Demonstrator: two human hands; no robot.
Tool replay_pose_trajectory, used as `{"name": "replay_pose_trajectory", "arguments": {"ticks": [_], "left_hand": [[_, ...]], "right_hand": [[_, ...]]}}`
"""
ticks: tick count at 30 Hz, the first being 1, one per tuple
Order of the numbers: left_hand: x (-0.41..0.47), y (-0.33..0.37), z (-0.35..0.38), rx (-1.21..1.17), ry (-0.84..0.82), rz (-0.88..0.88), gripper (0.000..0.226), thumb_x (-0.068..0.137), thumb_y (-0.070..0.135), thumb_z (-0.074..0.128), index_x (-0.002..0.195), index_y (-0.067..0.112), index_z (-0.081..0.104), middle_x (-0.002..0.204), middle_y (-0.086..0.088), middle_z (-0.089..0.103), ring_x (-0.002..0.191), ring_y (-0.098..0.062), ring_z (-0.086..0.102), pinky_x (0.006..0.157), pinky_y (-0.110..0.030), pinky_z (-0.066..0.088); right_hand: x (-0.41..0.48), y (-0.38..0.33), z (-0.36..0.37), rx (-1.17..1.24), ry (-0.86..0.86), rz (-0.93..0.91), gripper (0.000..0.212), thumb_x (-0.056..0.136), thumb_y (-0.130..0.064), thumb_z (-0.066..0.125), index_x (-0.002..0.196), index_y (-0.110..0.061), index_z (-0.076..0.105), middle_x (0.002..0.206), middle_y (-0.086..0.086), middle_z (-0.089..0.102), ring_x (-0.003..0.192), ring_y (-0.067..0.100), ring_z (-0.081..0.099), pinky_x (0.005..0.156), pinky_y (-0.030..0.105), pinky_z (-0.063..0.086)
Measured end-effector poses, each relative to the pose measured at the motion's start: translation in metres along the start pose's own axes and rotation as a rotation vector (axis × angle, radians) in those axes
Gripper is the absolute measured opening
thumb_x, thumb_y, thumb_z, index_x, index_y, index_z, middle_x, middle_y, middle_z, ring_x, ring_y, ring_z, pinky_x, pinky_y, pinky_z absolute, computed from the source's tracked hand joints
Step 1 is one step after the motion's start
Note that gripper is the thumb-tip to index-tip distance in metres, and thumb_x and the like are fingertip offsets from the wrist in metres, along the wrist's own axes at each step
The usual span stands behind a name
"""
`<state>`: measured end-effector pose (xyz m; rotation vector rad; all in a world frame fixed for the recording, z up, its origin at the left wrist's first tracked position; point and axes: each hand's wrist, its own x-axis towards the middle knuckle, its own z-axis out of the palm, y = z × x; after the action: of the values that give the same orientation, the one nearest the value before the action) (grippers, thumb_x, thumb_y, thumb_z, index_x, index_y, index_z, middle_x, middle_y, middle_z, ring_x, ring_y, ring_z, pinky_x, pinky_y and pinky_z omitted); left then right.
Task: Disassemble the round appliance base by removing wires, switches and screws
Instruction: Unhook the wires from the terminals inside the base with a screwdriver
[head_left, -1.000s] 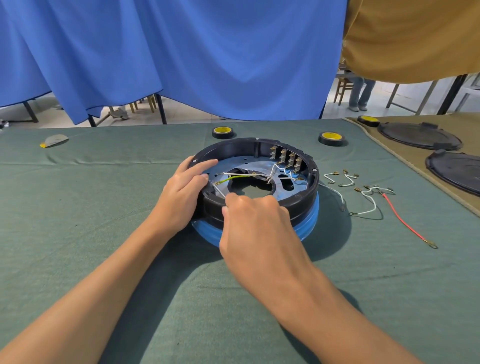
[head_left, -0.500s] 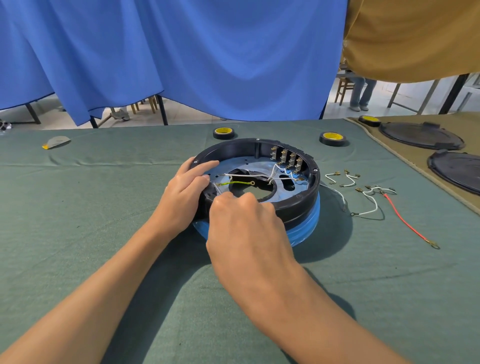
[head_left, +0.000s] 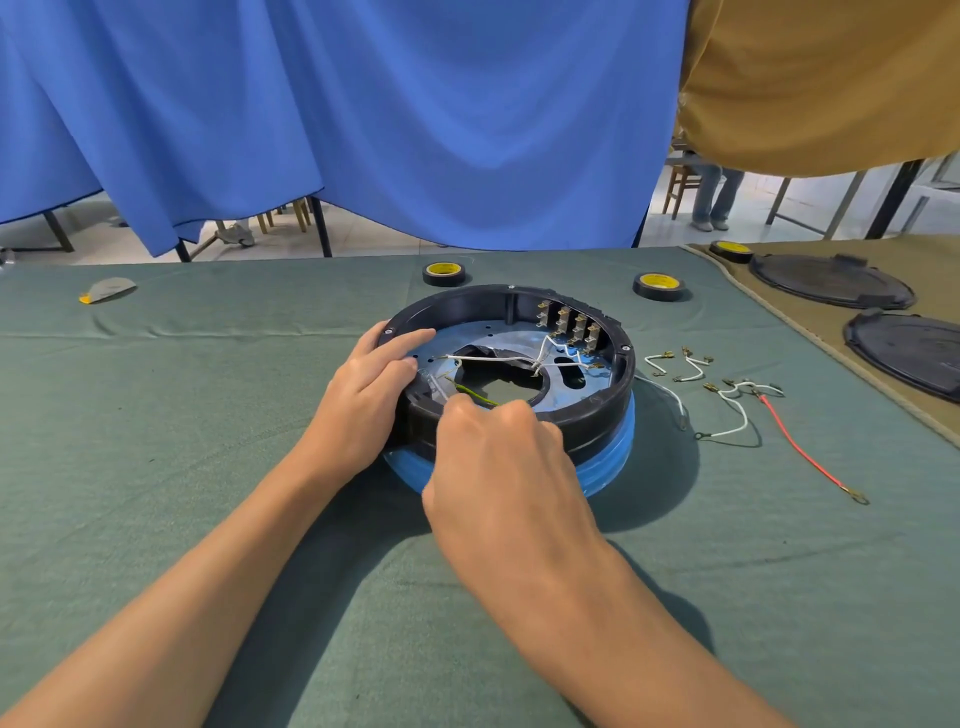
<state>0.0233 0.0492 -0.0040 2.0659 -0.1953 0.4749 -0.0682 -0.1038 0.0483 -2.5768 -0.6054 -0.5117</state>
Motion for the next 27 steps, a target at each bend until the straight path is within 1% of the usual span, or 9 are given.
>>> {"name": "replay_pose_trajectory", "arguments": {"ticks": [3,6,8,10,12,16,19,22,27], "left_hand": [[0.000,-0.003,-0.001,-0.013,0.004,0.012,0.043,0.084,0.029,0.036,0.119,0.031,0.062,0.135,0.007,0.049,0.113,0.025,0.035,0.091,-0.001,0.025],[0.000,-0.004,-0.001,-0.016,-0.007,0.010,0.043,0.085,0.031,0.036,0.119,0.033,0.062,0.136,0.009,0.048,0.122,0.020,0.032,0.098,-0.005,0.024],[0.000,-0.004,-0.001,-0.019,-0.009,0.007,0.043,0.085,0.031,0.036,0.119,0.034,0.062,0.136,0.008,0.049,0.126,0.010,0.036,0.102,-0.014,0.027],[0.000,-0.004,-0.001,-0.011,-0.010,-0.001,0.043,0.084,0.032,0.035,0.119,0.035,0.061,0.136,0.007,0.050,0.122,0.020,0.031,0.099,-0.009,0.024],[0.000,-0.004,0.000,-0.001,-0.011,-0.004,0.045,0.084,0.032,0.035,0.120,0.034,0.061,0.136,0.007,0.051,0.114,0.031,0.026,0.093,-0.001,0.021],[0.000,-0.004,0.001,0.001,0.001,0.019,0.046,0.084,0.028,0.036,0.121,0.026,0.063,0.133,0.008,0.052,0.108,0.032,0.031,0.084,0.007,0.021],[0.000,-0.004,0.000,0.010,0.011,0.020,0.047,0.084,0.029,0.036,0.122,0.025,0.063,0.132,0.010,0.051,0.109,0.031,0.032,0.084,0.007,0.021],[0.000,-0.002,0.000,-0.001,0.009,0.014,0.041,0.084,0.029,0.036,0.113,0.034,0.063,0.131,0.009,0.052,0.113,0.022,0.036,0.086,0.003,0.023],[0.000,-0.004,0.001,-0.013,0.031,-0.028,0.045,0.081,0.029,0.036,0.116,0.032,0.065,0.135,0.009,0.050,0.130,0.003,0.034,0.094,-0.006,0.024]], "right_hand": [[0.007,0.012,-0.009,0.023,0.012,-0.023,0.007,0.094,-0.025,0.050,0.095,-0.019,0.052,0.082,0.008,0.059,0.083,0.036,0.059,0.062,0.033,0.034],[0.023,0.040,-0.028,0.044,0.040,-0.035,0.012,0.098,-0.035,0.044,0.097,-0.024,0.049,0.075,0.001,0.051,0.076,0.032,0.052,0.064,0.037,0.039],[0.040,0.061,-0.043,0.043,-0.118,-0.004,0.016,0.101,-0.040,0.036,0.096,-0.027,0.043,0.082,0.004,0.057,0.080,0.033,0.054,0.069,0.043,0.045],[0.056,0.079,-0.050,0.082,-0.311,0.007,0.018,0.102,-0.038,0.032,0.098,-0.024,0.041,0.085,0.005,0.061,0.081,0.028,0.056,0.072,0.045,0.047],[0.067,0.090,-0.047,0.124,-0.426,-0.003,0.016,0.102,-0.036,0.036,0.098,-0.022,0.043,0.085,0.000,0.061,0.077,0.020,0.055,0.068,0.036,0.045],[0.081,0.089,-0.026,0.191,-0.308,-0.044,0.016,0.090,-0.033,0.062,0.081,-0.025,0.051,0.075,-0.009,0.054,0.067,0.009,0.049,0.058,0.027,0.037],[0.092,0.084,-0.012,0.163,-0.354,-0.034,0.013,0.083,-0.029,0.071,0.072,-0.026,0.066,0.077,-0.011,0.061,0.076,0.005,0.055,0.065,0.029,0.046],[0.103,0.079,-0.004,0.031,-0.400,-0.027,0.009,0.081,-0.028,0.070,0.073,-0.022,0.071,0.078,-0.004,0.066,0.080,0.015,0.057,0.072,0.040,0.054],[0.107,0.075,0.007,-0.213,-0.399,-0.095,0.020,0.086,-0.038,0.060,0.099,-0.024,0.067,0.092,0.000,0.062,0.084,0.023,0.055,0.067,0.037,0.046]]}}
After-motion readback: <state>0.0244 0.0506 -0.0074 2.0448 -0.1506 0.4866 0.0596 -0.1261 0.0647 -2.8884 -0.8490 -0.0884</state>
